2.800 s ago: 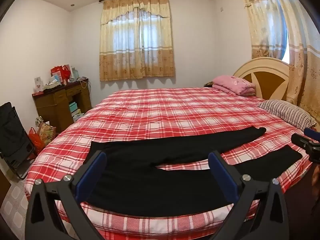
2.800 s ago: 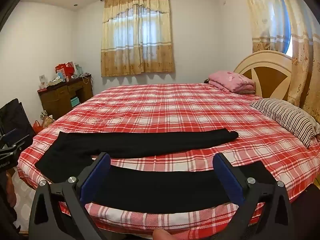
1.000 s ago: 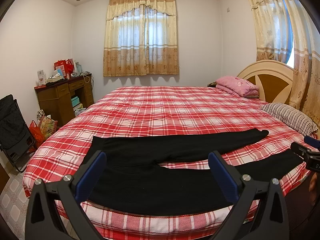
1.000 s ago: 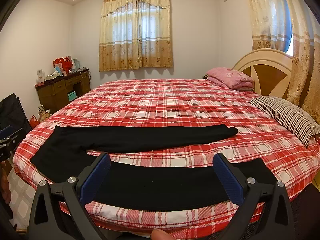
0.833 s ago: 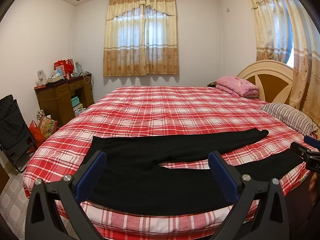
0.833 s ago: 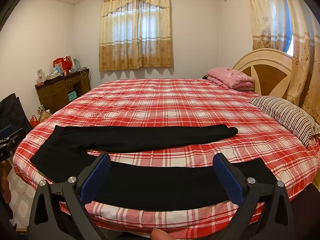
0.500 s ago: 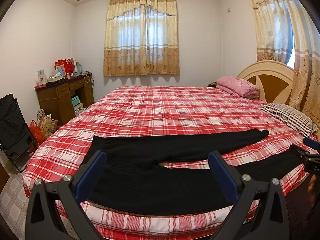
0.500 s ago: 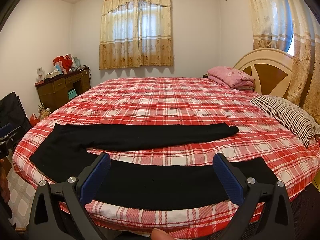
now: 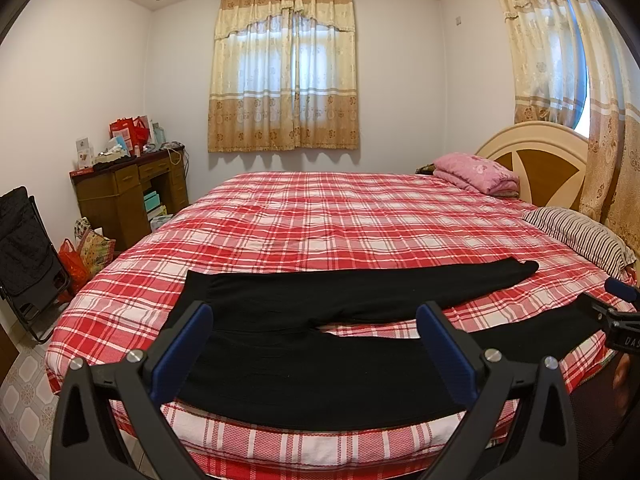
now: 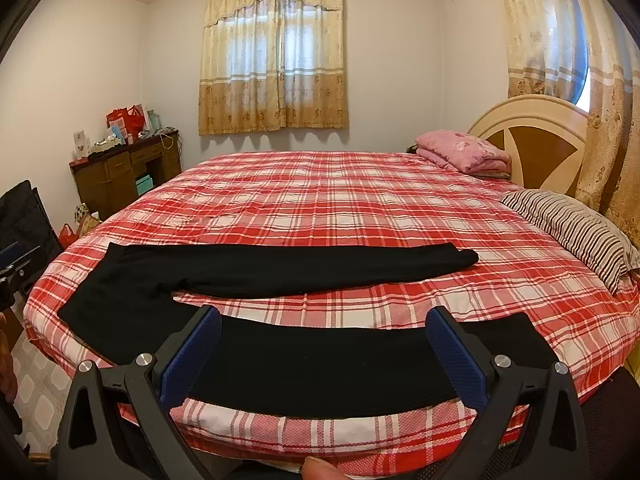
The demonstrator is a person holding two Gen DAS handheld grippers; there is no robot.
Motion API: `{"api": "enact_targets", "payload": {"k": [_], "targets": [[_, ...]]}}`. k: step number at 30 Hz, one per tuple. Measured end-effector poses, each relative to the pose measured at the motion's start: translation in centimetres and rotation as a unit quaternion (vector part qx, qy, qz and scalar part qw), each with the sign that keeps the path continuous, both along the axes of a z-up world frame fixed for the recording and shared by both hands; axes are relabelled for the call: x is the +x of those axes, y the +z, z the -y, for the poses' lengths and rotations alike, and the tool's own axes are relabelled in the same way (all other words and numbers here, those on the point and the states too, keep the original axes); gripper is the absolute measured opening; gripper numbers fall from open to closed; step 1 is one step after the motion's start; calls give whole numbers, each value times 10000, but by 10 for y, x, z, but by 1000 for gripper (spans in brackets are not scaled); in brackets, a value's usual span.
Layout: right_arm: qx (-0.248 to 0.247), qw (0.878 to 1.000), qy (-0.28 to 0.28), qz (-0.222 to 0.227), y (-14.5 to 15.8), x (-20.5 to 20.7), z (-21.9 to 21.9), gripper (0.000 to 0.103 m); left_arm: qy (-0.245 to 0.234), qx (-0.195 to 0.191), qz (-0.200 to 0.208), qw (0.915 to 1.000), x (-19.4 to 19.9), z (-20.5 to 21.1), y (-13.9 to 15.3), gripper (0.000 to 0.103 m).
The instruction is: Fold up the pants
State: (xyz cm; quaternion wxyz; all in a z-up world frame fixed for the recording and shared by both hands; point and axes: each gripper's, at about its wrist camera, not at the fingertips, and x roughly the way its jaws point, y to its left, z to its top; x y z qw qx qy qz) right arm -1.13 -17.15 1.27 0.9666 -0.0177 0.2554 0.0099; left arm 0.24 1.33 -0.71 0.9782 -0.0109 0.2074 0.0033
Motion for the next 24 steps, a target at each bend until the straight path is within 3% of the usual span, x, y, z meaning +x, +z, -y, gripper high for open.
{"api": "enact_targets", "payload": {"k": [11, 16, 24], "targets": [[-17, 10000, 3, -44, -4, 2, 0, 102, 2, -10, -67, 10000, 2, -4, -5, 103], [14, 9997, 136, -203, -19, 11, -2, 102, 144, 164, -178, 9996, 19, -18, -17, 103], [37, 9974, 316, -642, -64, 36, -7, 102, 1145, 521, -683, 9897, 111, -124, -57, 103]]}}
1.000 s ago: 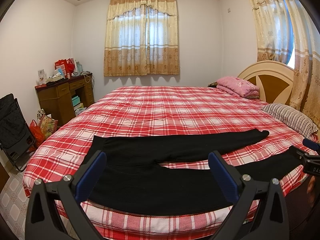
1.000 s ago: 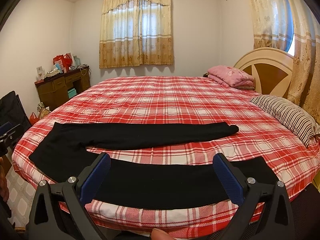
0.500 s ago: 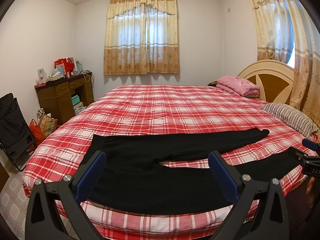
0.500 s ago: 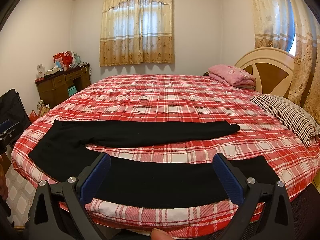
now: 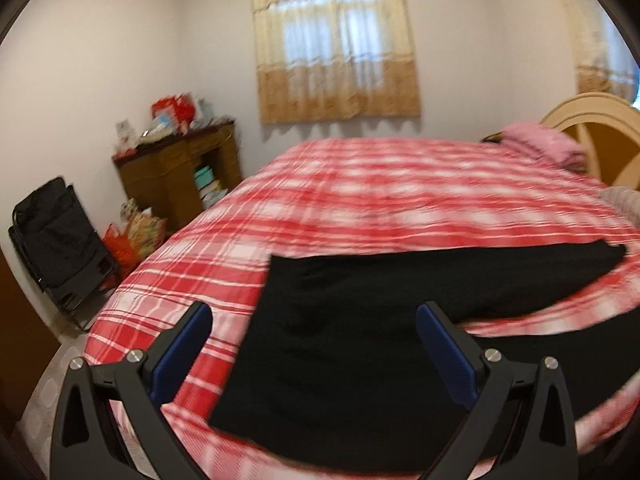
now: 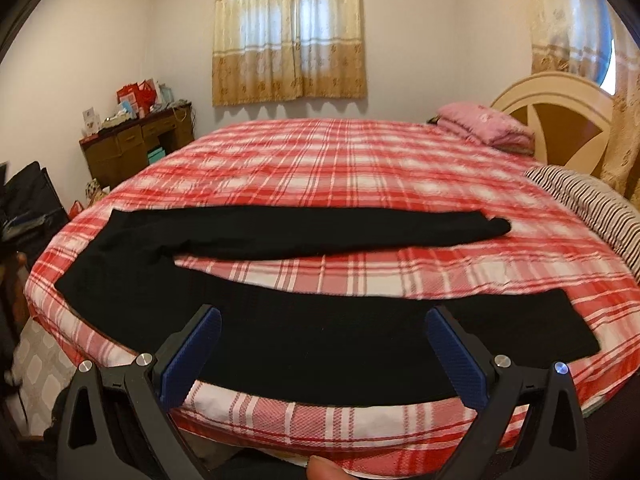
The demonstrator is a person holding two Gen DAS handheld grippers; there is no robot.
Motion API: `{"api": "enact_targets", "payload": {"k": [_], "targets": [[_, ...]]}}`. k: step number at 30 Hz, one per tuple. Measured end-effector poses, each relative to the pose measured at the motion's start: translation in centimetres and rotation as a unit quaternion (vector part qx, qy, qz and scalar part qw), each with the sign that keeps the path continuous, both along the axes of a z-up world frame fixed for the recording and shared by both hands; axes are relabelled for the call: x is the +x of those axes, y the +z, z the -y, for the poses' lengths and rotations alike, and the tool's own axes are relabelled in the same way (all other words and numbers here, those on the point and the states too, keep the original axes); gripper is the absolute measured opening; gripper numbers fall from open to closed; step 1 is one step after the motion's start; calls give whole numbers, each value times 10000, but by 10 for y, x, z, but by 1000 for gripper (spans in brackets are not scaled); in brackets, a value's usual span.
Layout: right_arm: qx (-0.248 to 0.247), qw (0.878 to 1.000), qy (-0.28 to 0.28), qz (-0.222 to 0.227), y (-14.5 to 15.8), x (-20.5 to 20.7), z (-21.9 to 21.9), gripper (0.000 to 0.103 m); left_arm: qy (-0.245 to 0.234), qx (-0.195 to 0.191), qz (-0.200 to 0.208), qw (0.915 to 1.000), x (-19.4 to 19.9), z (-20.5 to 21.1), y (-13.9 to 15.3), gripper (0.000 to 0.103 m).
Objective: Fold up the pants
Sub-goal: 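Grasp the waistband edge of the black pants with both grippers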
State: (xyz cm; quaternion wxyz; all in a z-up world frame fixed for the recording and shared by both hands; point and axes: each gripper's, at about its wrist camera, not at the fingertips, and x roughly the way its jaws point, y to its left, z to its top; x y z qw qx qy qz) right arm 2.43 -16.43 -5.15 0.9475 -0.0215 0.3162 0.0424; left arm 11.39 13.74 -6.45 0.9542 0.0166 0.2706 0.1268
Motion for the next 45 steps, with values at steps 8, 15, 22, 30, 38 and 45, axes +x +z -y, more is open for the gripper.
{"api": "enact_targets", "payload": {"k": [8, 15, 22, 30, 38, 45], "targets": [[209, 9990, -182, -357, -38, 20, 5, 102, 49, 126, -652, 9978, 91, -54, -38, 100], [277, 9970, -258, -673, -56, 37, 3, 88, -222, -41, -1282, 9915, 157, -73, -63, 80], [116, 9965, -226, -791, -57, 53, 4, 66, -390, -799, -1553, 9839, 181, -101, -76, 61], [27, 9963, -343, -784, -51, 76, 12, 65, -760, -1182, -1534, 9781, 180, -100, -81, 53], [-260, 9967, -307, -705, -40, 98, 19, 49, -886, -1407, -1614, 9728, 188, -105, -90, 21], [-287, 9923, -962, -719, -15, 148, 93, 42, -993, -1517, -1524, 9716, 187, -104, -91, 15]]}}
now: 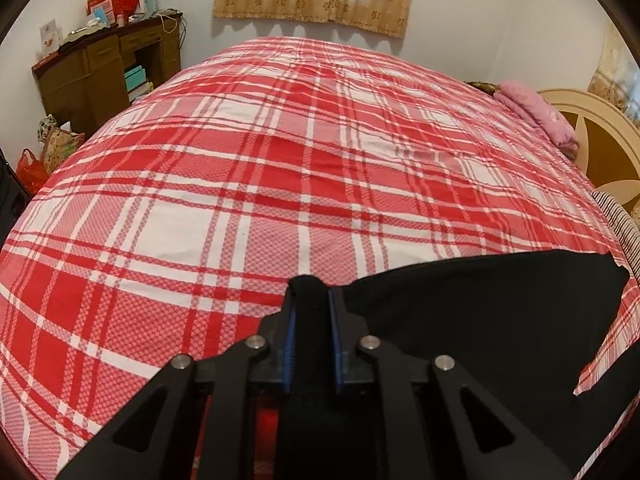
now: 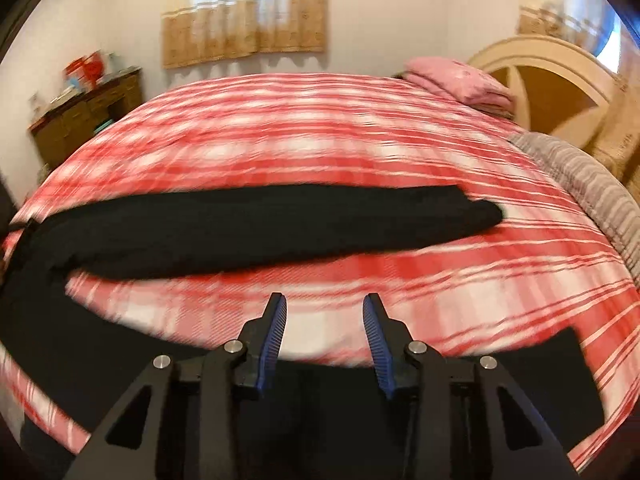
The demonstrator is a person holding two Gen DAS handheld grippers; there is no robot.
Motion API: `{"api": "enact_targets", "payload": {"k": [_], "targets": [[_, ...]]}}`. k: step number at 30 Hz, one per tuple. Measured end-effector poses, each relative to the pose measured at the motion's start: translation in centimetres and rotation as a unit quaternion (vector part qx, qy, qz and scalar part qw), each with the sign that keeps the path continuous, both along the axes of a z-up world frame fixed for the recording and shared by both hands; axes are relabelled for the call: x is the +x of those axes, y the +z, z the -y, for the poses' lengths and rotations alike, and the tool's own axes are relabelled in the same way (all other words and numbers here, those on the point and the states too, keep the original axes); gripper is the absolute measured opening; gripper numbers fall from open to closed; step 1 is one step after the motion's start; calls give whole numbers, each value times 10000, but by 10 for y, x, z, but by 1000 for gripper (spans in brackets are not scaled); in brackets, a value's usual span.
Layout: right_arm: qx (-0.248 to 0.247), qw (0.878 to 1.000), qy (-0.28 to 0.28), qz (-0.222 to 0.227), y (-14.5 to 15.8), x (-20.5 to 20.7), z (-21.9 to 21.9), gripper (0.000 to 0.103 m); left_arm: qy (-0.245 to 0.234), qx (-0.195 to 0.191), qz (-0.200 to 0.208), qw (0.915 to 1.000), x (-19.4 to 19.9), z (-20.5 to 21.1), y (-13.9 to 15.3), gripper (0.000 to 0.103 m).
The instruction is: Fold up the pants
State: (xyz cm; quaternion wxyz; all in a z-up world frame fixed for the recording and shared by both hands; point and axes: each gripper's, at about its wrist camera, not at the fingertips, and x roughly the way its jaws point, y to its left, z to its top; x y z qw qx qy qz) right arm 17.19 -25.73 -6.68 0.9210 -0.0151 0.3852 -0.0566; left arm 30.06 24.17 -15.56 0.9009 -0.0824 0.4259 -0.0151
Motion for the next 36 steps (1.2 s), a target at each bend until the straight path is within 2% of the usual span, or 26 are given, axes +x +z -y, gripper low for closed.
{"api": "enact_targets", "payload": {"k": [4, 9, 12, 20, 22, 27, 31, 36], "targets": [[107, 9989, -466, -37, 6, 35, 58, 42, 2, -21, -29, 10000, 1, -1, -2, 15], [523, 9940, -942, -199, 4, 81, 120, 42, 29, 19, -30, 10000, 2, 1, -4, 15], [403, 9932, -1055, -288, 1, 109, 142, 42, 41, 78, -33, 10000, 2, 2, -6, 15], [563, 9918, -955, -643, -18, 179, 179, 42, 64, 92, -36, 9999, 3, 1, -9, 15], [908, 9874, -975, -849, -29, 197, 191, 42, 71, 42, -39, 10000, 3, 0, -9, 15], [1352, 9812, -868, -1068, -47, 221, 200, 42, 80, 38, -47, 9999, 3, -1, -10, 15], [994, 9833, -850, -1265, -60, 232, 198, 42, 81, 57, -62, 9999, 4, 0, -11, 15], [1093, 9835, -691, -1269, -66, 236, 204, 42, 81, 95, -67, 9999, 4, 0, -11, 15]]}}
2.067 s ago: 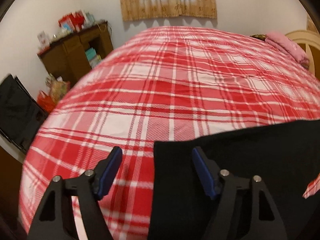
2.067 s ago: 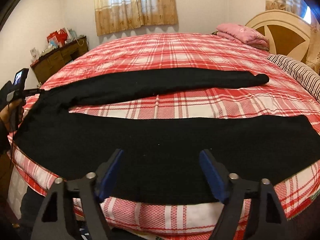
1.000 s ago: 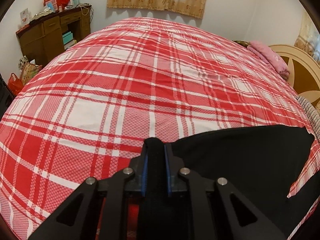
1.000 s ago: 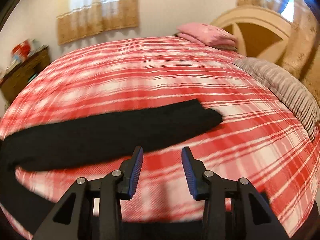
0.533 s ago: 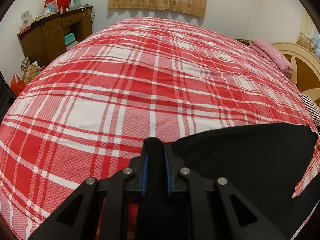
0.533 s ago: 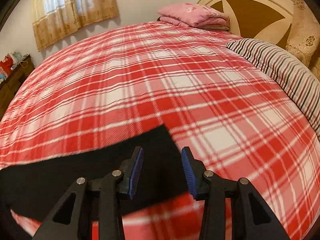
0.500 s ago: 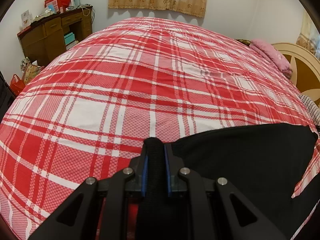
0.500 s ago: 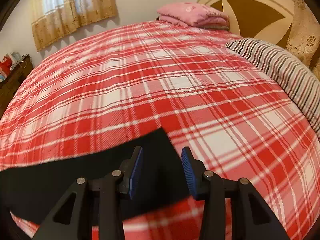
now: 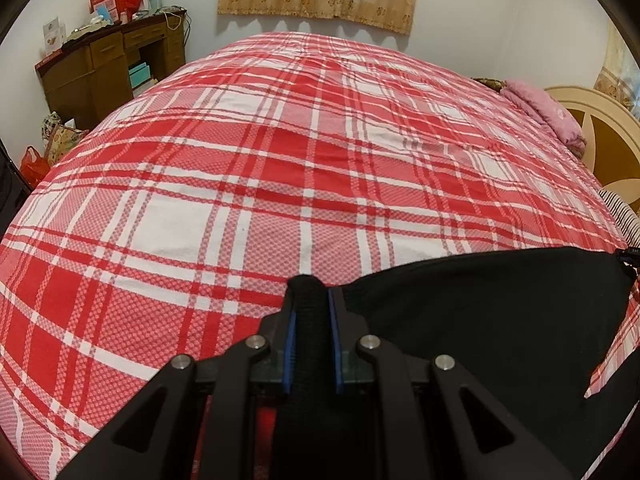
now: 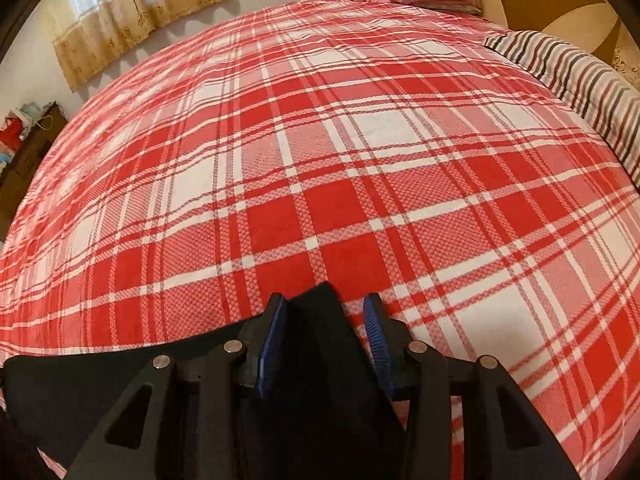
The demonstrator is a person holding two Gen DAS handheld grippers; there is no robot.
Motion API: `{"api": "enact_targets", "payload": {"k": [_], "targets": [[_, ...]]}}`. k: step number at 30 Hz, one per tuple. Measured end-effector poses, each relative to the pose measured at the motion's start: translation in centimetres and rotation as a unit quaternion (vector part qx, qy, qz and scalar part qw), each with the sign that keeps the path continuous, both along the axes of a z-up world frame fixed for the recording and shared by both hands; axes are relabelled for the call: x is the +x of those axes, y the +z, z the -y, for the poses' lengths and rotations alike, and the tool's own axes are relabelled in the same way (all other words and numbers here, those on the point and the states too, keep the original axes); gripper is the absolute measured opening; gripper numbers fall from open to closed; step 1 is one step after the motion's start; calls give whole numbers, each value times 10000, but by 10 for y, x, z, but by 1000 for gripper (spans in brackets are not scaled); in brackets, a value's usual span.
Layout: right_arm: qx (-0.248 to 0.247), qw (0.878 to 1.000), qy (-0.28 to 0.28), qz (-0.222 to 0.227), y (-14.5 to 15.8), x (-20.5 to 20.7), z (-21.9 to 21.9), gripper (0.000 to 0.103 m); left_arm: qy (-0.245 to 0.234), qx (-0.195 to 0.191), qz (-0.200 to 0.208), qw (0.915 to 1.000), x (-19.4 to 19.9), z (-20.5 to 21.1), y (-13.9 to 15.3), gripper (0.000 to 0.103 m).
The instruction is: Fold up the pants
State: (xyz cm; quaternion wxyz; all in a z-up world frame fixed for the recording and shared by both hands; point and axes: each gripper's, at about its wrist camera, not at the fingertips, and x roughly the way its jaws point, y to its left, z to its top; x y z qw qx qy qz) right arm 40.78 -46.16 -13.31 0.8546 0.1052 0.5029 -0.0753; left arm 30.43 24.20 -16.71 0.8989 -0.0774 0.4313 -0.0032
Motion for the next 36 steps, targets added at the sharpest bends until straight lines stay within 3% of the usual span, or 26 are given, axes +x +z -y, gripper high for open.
{"api": "enact_targets", "payload": {"k": [6, 8, 11, 14, 20, 29, 36], "targets": [[126, 9997, 197, -64, -1, 6, -1, 42, 2, 48, -8, 10000, 1, 0, -1, 15], [139, 9996, 245, -69, -1, 3, -1, 18, 0, 74, -25, 10000, 2, 1, -1, 15], [42, 9997, 237, 27, 6, -5, -6, 6, -36, -4, -77, 10000, 5, -1, 0, 15], [-65, 9994, 287, 205, 18, -15, -14, 5, -110, -127, -83, 9998, 5, -3, 4, 14], [-273, 9967, 368, 676, 58, -47, -26, 5, -330, -23, 133, 9994, -1, 3, 15, 12], [-546, 9847, 488, 1581, 125, -115, -41, 5, -363, -520, 692, 9956, -19, -9, 40, 12], [-610, 9732, 653, 2121, 154, -176, -51, 5, -534, -726, 1099, 9899, -40, -12, 61, 12]]}}
